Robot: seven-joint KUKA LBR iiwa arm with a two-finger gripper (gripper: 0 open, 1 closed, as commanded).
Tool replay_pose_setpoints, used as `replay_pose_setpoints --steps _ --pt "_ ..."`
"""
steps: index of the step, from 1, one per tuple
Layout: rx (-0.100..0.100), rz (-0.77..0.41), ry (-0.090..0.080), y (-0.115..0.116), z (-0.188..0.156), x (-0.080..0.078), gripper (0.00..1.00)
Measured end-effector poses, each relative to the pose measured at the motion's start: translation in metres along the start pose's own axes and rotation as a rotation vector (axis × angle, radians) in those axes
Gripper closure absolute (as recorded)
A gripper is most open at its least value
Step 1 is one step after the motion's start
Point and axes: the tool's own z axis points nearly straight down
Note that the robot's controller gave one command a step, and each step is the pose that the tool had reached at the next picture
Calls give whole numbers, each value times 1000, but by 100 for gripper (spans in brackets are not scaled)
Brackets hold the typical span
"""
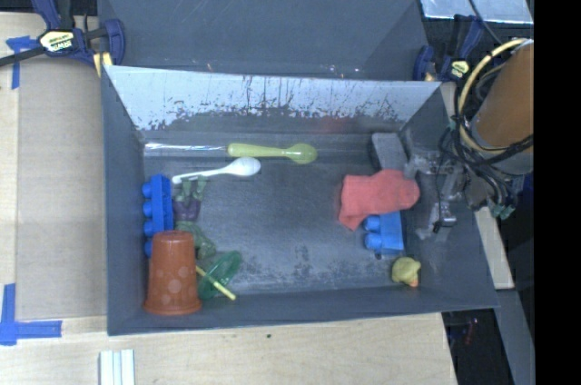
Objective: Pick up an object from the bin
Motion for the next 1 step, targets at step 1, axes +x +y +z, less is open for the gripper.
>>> replay_pose_setpoints --steps 1 --pt "1 -2 -5 1 -4 -1 0"
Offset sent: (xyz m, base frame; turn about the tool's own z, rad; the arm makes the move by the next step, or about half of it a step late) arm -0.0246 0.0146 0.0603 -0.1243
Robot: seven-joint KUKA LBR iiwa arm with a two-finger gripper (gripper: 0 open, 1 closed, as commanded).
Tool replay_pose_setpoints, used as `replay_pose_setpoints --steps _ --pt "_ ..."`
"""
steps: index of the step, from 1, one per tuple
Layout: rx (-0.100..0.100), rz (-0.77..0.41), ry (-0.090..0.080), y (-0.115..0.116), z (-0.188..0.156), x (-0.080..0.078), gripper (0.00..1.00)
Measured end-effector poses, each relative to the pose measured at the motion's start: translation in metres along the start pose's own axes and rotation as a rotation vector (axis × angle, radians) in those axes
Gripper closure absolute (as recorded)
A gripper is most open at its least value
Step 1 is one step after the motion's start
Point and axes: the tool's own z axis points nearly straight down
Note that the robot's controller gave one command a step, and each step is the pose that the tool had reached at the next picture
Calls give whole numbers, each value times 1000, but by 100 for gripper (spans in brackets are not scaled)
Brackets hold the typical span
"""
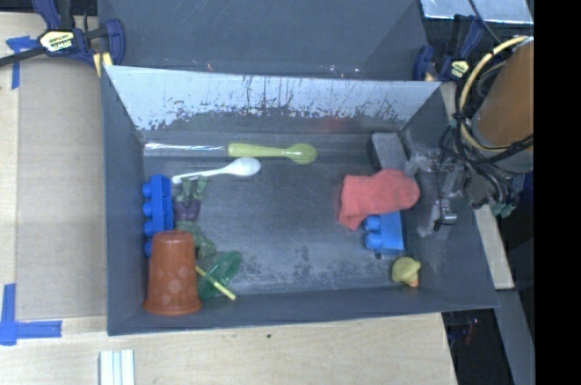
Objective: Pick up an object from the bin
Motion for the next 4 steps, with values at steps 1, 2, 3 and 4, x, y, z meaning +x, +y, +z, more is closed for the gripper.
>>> replay_pose_setpoints --steps 1,2,3,4 --pt "1 -87 -1 10 -40 18 0" --pt "5 -221 -13 25 -9 -17 0" --pt "3 -492 -2 33 21 -48 0" --pt "11 -761 -16 41 55 -42 0"
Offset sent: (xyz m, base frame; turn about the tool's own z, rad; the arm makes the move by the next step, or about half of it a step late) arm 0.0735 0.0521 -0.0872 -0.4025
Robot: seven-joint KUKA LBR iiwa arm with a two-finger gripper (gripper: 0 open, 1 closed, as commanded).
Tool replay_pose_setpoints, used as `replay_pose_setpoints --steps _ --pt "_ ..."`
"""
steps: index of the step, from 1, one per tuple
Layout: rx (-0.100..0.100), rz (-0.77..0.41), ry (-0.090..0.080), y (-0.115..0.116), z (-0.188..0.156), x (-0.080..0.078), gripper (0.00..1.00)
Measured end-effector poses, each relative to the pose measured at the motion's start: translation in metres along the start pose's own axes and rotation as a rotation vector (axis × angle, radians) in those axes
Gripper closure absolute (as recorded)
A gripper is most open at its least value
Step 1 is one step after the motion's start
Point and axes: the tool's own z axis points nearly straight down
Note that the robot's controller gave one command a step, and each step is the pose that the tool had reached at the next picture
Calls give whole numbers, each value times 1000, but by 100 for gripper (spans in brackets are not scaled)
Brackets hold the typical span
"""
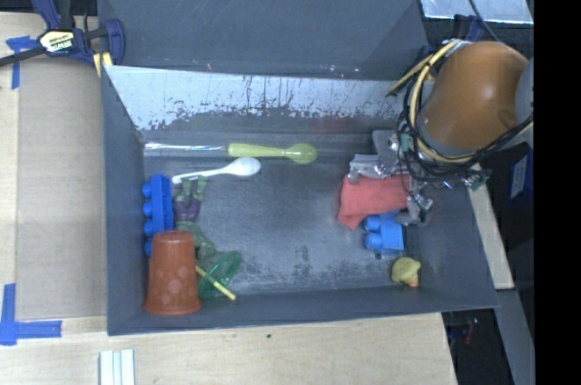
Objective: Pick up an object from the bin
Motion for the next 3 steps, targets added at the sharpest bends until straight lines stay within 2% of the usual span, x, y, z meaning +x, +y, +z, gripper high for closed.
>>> replay_pose_setpoints --steps 1,2,3 --pt "-18 -190 15 -5 31 -17 100" --pt "-18 -190 15 -5 31 -17 100" --pt "-9 -197 5 -8 -42 -22 100"
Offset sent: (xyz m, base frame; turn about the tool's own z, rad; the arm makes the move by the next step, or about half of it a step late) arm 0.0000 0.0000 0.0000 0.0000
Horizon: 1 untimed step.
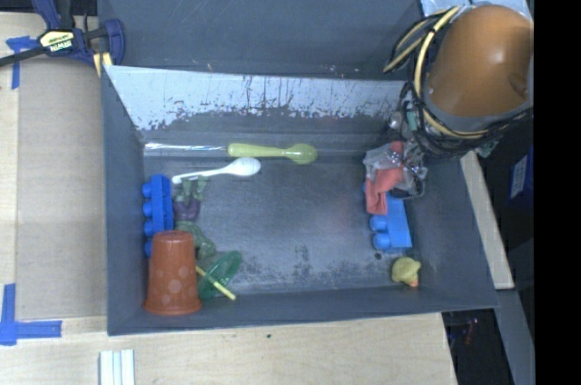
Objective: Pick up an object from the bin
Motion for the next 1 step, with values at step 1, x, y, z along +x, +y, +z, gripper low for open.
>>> replay_pose_setpoints --steps 1 --pt "-8 27 1 25 -74 14 100"
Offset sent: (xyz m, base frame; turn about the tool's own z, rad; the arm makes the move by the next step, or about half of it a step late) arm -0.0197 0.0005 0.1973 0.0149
